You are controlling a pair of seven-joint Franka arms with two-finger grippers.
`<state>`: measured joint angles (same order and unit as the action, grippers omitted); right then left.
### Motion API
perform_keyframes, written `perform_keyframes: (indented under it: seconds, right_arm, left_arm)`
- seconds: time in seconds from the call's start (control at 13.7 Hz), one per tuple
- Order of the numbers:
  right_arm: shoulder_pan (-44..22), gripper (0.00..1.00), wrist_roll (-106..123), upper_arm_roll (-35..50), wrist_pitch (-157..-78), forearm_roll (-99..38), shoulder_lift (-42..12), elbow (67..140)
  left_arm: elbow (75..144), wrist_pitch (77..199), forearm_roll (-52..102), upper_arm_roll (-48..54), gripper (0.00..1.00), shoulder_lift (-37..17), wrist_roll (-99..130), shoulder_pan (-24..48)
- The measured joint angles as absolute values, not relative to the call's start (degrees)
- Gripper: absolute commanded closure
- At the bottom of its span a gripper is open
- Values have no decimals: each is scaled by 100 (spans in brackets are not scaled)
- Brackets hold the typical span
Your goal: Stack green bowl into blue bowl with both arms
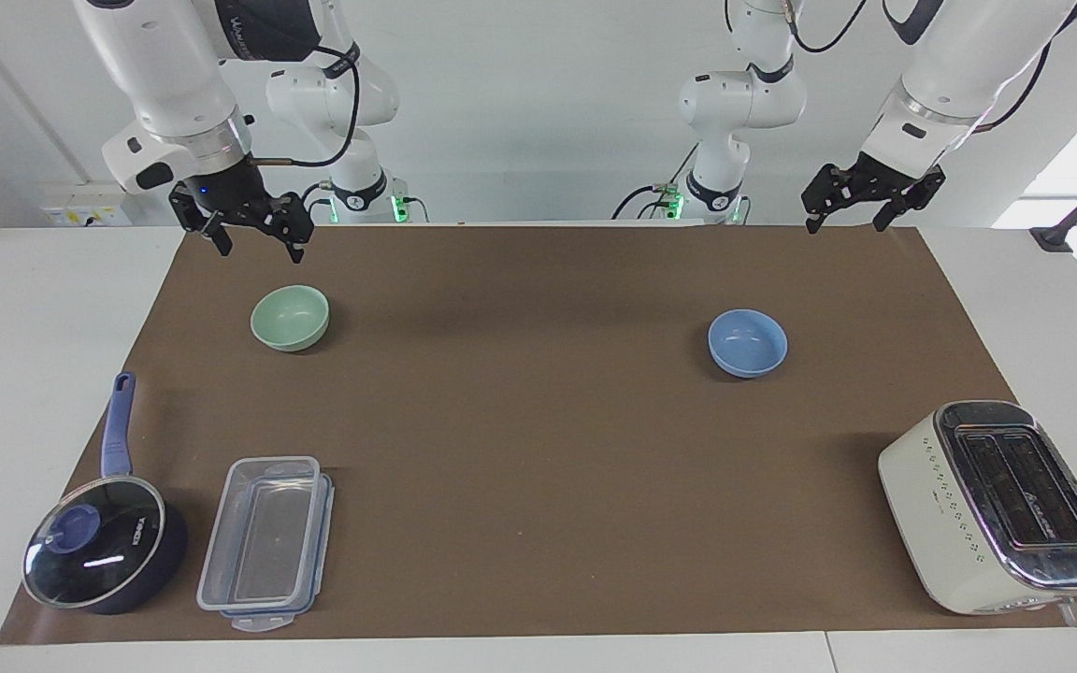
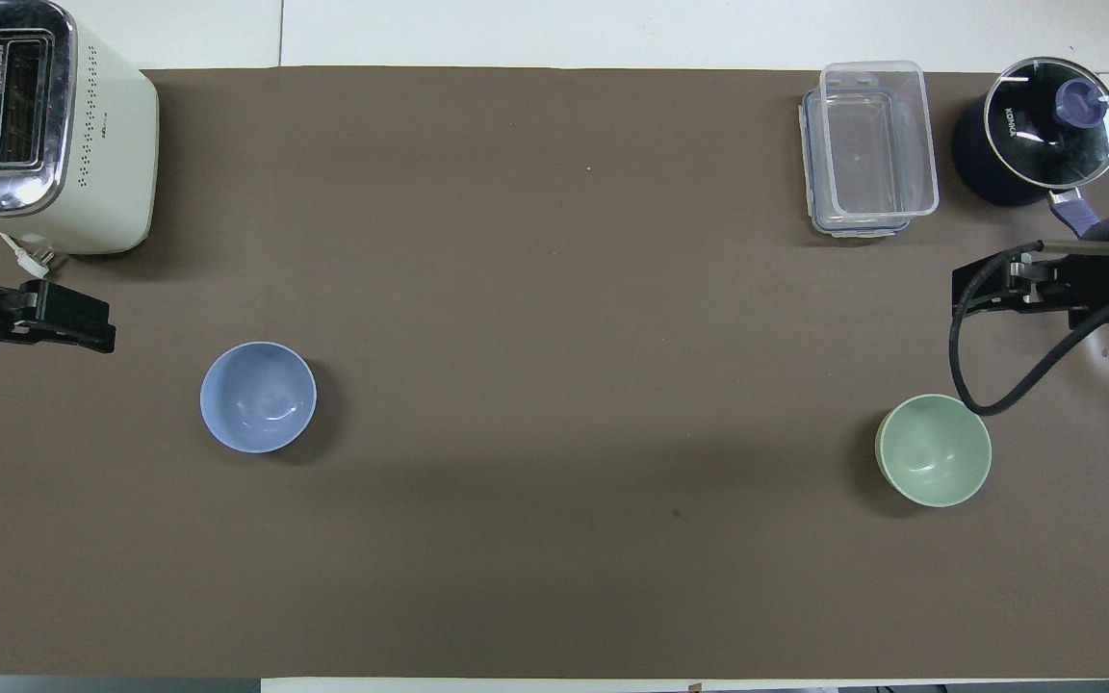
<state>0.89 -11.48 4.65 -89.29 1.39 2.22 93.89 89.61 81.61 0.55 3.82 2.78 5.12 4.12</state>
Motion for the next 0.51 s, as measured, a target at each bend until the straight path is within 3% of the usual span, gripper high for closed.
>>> perform_keyframes:
  seconds: [0.51]
  right_arm:
    - [143, 0, -907, 425, -9028, 123, 283, 9686]
  left_arm:
    - [9020, 8206, 55, 382, 0, 288, 512, 412]
